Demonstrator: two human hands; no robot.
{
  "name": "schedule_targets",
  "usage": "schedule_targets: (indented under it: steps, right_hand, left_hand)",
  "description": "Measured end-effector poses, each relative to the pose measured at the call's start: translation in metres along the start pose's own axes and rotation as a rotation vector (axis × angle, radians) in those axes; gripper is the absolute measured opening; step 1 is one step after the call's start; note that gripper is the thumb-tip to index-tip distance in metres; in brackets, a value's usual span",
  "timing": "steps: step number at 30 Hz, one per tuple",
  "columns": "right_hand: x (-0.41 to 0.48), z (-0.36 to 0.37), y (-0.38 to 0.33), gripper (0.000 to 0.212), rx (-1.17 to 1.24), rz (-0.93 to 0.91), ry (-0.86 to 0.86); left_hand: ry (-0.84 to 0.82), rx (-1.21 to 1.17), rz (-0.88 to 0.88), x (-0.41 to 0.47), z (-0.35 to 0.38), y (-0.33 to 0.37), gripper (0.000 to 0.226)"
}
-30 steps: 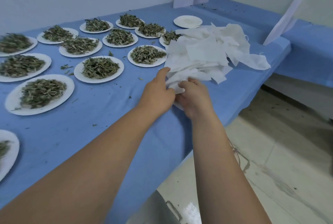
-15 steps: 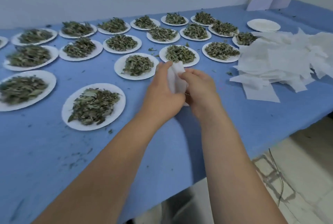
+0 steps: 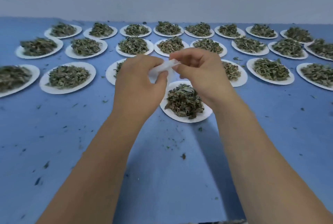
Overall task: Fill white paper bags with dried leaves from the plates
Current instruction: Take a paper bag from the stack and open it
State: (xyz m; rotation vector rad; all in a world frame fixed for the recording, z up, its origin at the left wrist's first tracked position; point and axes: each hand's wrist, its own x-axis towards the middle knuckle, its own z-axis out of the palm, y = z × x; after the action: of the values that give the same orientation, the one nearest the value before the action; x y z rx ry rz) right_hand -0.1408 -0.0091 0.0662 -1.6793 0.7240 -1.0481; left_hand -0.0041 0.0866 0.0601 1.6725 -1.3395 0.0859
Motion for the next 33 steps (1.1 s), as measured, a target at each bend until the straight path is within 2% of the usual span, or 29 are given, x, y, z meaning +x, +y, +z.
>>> schedule_targets:
  steps: [4,9,11,14,18,22,24,29,33]
  right_hand:
    - [0.011,0.023,0.008,0.018,-0.269,-0.112,-0.047]
    - [0.010,0.024,0.027,0.016,-0.489,-0.196,-0.006]
    - [0.005,0.021,0.037,0.017,-0.559,-0.245,0.010]
    - [0.000,0.018,0.041,0.015,-0.583,-0.326,0.066]
    - [0.000,0.017,0.040,0.012,-0.669,-0.482,0.116]
    - [-0.004,0.019,0.041,0.029,-0.626,-0.492,0.065]
    - [-0.004,0.022,0.043,0.027,-0.614,-0.558,0.045]
    - [-0.003,0.026,0.044,0.008,-0.621,-0.681,0.111]
    - [-0.004,0.024,0.043,0.004,-0.641,-0.691,0.135]
  left_hand:
    - [0.022,0.019,0.007,0.010,-0.005,-0.033,0.025]
    - [-0.075,0.081,0.300,0.020,0.001,-0.055,0.022]
    - [-0.030,0.027,0.274,0.018,0.006,-0.062,0.024]
    - [0.042,0.012,0.256,0.014,0.010,-0.065,0.024]
    - [0.102,0.030,0.323,0.008,0.009,-0.063,0.021]
    - [0.222,0.037,0.345,0.008,0.009,-0.065,0.013]
    - [0.254,0.038,0.368,0.008,0.011,-0.062,0.014]
    - [0.259,0.015,0.314,0.004,0.013,-0.058,0.020]
    - [0.160,0.061,0.178,0.003,0.013,-0.057,0.020]
